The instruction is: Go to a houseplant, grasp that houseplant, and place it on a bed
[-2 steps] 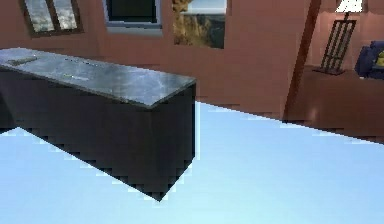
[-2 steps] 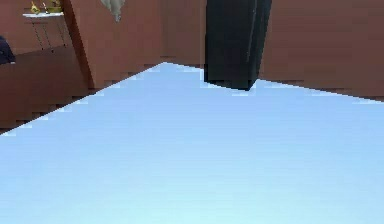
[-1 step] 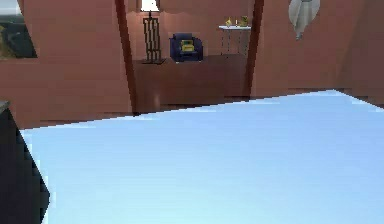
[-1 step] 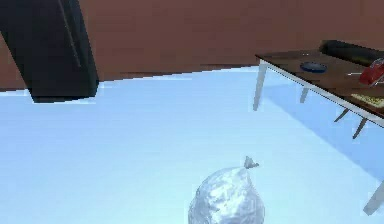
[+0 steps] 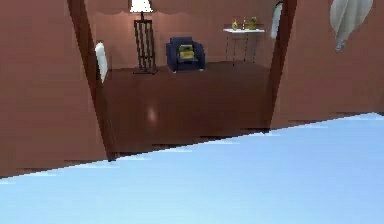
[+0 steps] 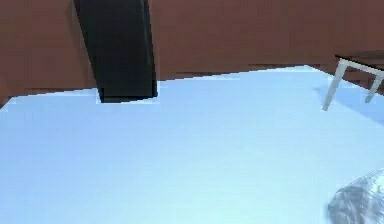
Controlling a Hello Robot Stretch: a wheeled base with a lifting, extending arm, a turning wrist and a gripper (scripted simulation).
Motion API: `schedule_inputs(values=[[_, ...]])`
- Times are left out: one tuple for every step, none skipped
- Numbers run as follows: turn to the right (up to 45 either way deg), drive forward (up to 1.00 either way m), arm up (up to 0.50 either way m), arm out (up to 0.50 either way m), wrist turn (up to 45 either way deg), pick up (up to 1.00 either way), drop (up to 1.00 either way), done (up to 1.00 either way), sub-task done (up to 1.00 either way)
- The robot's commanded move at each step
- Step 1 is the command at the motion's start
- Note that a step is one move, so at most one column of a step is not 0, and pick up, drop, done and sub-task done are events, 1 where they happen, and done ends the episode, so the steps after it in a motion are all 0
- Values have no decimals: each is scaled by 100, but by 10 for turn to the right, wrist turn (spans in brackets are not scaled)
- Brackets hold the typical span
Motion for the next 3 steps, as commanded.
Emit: schedule_inputs(values=[[0, 100, 0, 0, 0, 0, 0, 0, 0], [0, 100, 0, 0, 0, 0, 0, 0, 0], [0, 45, 0, 0, 0, 0, 0, 0, 0]])
